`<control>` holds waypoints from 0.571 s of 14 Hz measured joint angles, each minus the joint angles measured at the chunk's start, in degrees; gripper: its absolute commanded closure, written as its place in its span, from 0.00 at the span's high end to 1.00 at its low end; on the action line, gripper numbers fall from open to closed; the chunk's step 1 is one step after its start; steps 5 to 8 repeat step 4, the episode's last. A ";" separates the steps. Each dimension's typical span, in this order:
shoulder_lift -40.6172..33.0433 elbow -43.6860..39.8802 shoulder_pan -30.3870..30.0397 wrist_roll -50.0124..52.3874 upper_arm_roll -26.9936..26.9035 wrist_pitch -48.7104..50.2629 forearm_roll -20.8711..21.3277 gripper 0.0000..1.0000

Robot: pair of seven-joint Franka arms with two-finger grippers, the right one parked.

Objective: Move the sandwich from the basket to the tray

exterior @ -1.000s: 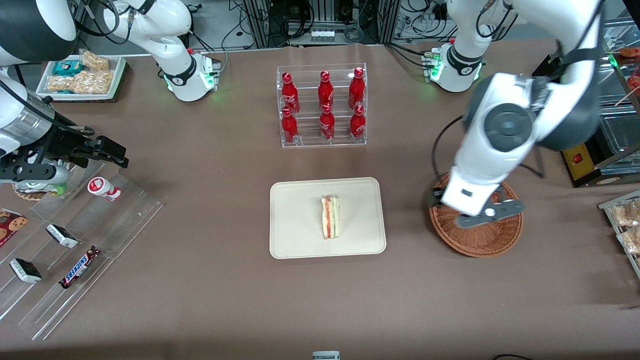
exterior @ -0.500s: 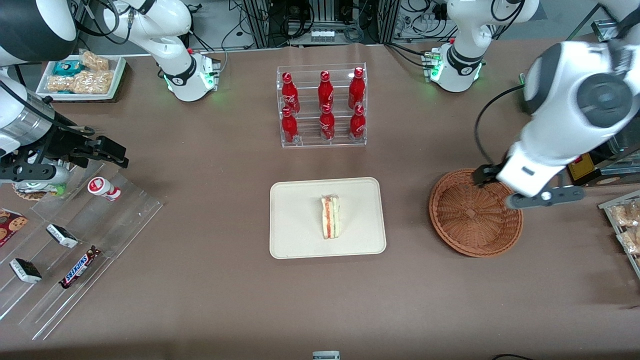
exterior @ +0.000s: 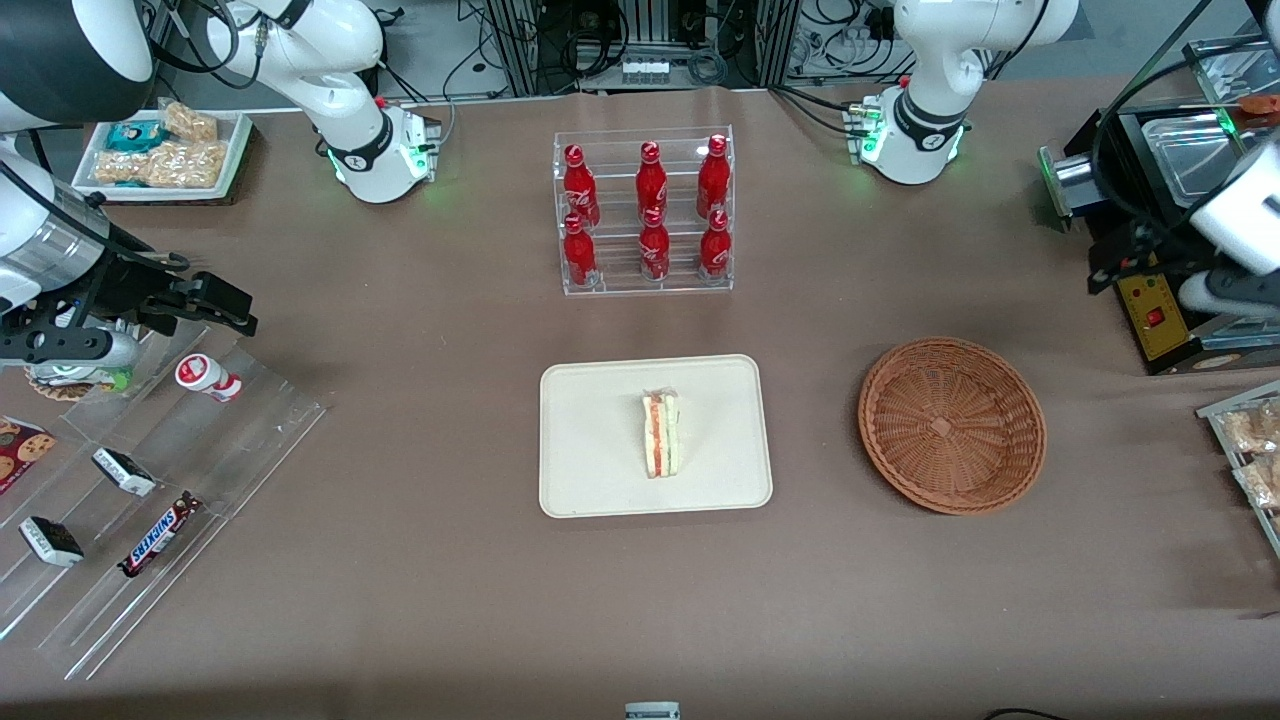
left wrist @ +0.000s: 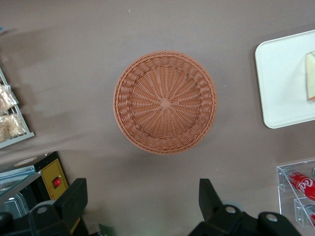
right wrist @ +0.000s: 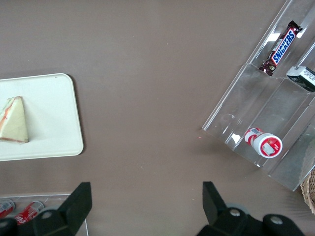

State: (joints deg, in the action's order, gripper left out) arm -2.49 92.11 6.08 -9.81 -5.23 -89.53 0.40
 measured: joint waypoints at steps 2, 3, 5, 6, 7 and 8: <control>0.19 -0.99 0.25 -0.04 0.00 -0.12 -0.32 1.00; 0.58 -1.03 0.28 -0.04 0.00 -0.91 -0.42 1.00; 1.14 -1.03 0.27 0.04 0.00 -2.03 -0.56 1.00; 1.14 -1.03 0.27 0.04 0.00 -2.03 -0.56 1.00; 1.14 -1.03 0.27 0.04 0.00 -2.03 -0.56 1.00; 1.14 -1.03 0.27 0.04 0.00 -2.03 -0.56 1.00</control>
